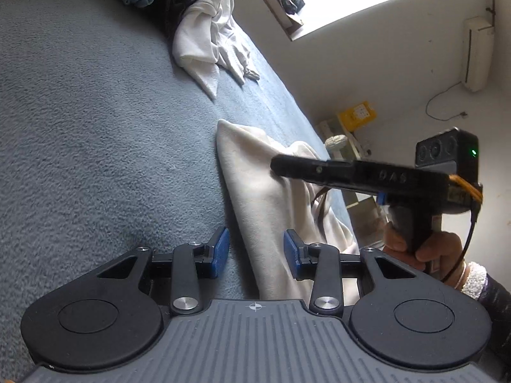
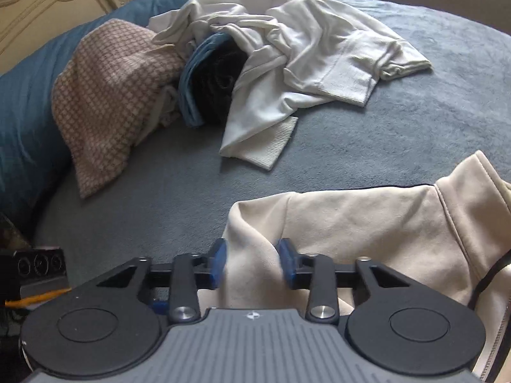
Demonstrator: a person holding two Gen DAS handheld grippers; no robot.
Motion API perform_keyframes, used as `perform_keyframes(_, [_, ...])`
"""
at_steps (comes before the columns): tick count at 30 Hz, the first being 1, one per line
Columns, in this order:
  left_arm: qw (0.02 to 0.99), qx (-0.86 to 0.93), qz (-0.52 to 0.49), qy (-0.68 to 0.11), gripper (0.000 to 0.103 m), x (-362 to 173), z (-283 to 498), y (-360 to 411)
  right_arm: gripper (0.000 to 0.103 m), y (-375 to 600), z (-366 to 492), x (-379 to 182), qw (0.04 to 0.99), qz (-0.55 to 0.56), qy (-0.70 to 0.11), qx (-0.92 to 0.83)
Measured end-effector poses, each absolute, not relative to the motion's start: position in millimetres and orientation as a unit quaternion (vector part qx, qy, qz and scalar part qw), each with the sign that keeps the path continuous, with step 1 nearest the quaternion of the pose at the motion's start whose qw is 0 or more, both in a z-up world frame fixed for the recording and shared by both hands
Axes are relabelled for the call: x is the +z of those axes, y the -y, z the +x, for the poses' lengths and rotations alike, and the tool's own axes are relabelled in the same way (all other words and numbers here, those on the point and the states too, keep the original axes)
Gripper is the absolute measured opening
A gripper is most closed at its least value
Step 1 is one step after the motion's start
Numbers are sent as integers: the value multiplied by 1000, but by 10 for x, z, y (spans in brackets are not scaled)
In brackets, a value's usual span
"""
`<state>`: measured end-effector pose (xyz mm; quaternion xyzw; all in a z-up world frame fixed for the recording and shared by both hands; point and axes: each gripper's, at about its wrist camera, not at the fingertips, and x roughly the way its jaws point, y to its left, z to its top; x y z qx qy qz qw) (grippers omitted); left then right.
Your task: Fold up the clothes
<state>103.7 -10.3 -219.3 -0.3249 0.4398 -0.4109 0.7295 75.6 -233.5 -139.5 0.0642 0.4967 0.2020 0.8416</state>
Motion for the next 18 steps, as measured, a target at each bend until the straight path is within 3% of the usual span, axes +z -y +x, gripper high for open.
perform_keyframes(2, [726, -413, -331, -438, 37, -2201, 1054, 107, 5, 2334, 662, -1355, 851, 40, -478, 212])
perform_keyframes(18, [684, -403, -393, -464, 37, -2315, 1609, 436, 5, 2812, 342, -1341, 879, 101, -433, 173])
